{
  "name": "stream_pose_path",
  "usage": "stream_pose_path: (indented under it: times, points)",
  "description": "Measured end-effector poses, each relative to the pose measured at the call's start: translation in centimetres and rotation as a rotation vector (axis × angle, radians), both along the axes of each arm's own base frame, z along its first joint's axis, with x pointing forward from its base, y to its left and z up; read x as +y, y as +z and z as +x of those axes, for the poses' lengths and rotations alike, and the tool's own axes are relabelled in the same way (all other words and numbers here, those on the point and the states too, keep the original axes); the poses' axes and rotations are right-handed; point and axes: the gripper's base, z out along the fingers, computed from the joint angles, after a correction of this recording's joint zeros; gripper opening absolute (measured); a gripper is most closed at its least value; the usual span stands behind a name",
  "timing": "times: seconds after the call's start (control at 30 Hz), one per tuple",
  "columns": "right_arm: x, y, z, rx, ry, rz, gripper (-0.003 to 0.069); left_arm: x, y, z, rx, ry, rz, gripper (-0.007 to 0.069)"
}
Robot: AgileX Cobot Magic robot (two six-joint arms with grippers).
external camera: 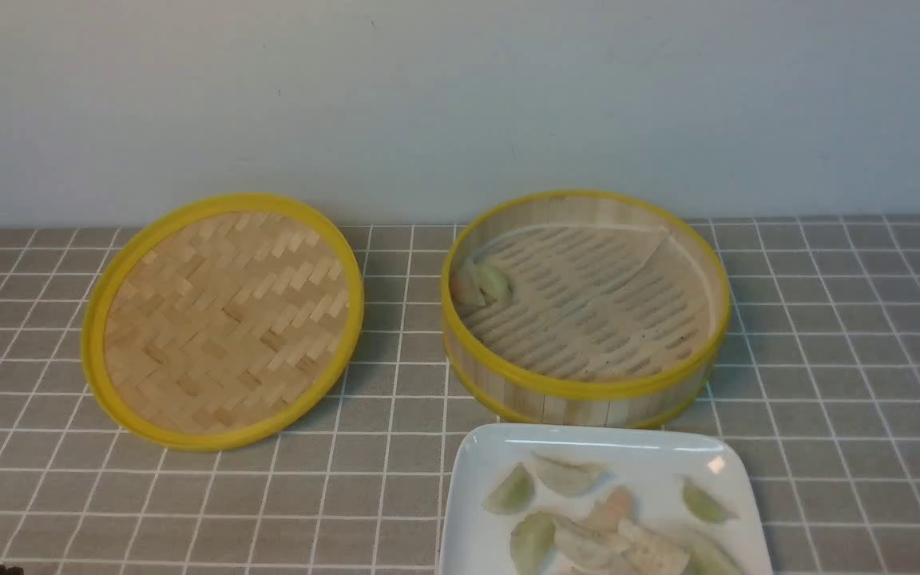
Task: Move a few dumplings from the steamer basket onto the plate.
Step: Use the left arm to grab a dumpling from the steamer
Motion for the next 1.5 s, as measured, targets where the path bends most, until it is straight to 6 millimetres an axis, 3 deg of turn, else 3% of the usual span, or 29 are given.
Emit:
stream_pose_path:
  times: [0.93, 1.03, 1.17, 1.37, 1.5]
  points:
    - [0.0, 0.0, 0.0, 0.0, 0.0, 0.0, -0.0014, 0.1, 0.0, 0.0, -0.004, -0.001, 0.025, -0.0005]
    - [0.0, 0.0, 0.0, 0.0, 0.0, 0.0, -0.0014, 0.0, 0.5, 0.2, -0.06, 0.008, -0.037, -0.0005]
    - [0.0, 0.0, 0.0, 0.0, 0.0, 0.0, -0.0014, 0.0, 2.6, 0.4, -0.277, 0.049, -0.318, -0.0005]
    - [0.0, 0.0, 0.0, 0.0, 0.0, 0.0, -0.0014, 1.2, 5.9, -0.2, -0.64, 0.114, -0.547, -0.0005]
    - [0.0, 0.0, 0.0, 0.0, 0.0, 0.0, -0.0014, 0.9, 9.9, -0.5, -0.644, 0.069, -0.684, -0.0005]
